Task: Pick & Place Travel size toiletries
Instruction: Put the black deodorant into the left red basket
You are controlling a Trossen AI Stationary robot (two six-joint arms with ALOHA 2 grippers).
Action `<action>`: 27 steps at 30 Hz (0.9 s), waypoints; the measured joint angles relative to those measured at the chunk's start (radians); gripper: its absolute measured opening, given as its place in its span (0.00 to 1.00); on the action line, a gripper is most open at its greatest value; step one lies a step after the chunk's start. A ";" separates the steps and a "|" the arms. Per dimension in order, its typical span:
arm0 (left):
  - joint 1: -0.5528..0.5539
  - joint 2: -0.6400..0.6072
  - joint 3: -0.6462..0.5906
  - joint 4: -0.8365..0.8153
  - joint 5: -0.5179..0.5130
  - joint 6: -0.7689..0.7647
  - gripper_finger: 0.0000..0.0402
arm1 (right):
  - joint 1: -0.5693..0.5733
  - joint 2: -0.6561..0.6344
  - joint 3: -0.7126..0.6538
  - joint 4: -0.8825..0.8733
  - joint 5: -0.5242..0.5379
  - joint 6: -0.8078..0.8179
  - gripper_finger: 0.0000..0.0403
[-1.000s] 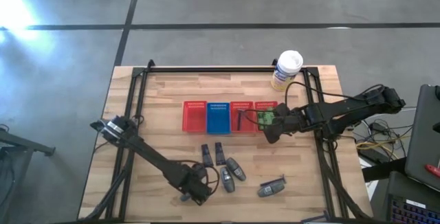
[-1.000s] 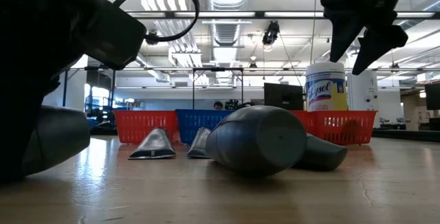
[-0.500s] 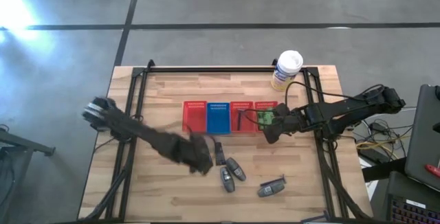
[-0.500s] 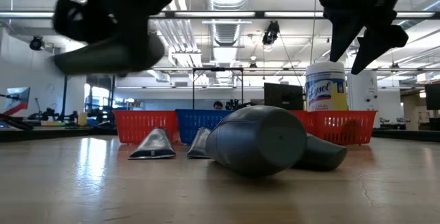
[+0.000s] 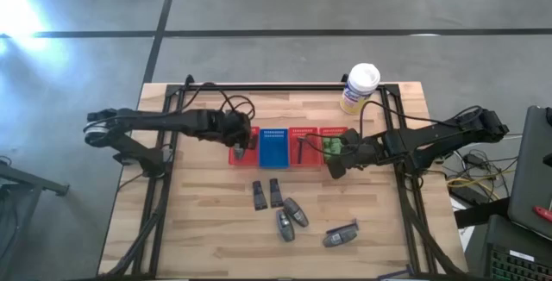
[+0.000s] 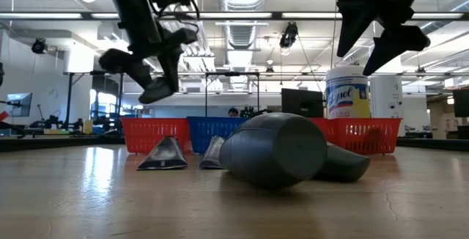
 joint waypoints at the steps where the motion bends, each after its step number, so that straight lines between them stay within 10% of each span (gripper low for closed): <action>1: 0.010 0.000 -0.006 0.019 0.013 0.015 0.53 | 0.000 0.000 0.000 -0.004 0.000 0.006 0.88; 11: 0.003 -0.003 0.029 0.485 0.148 0.134 0.53 | 0.002 0.000 0.000 0.066 -0.066 -0.025 0.84; 27: 0.072 0.026 -0.072 0.152 0.012 0.001 0.53 | -0.019 0.000 -0.004 0.144 -0.050 -0.050 0.80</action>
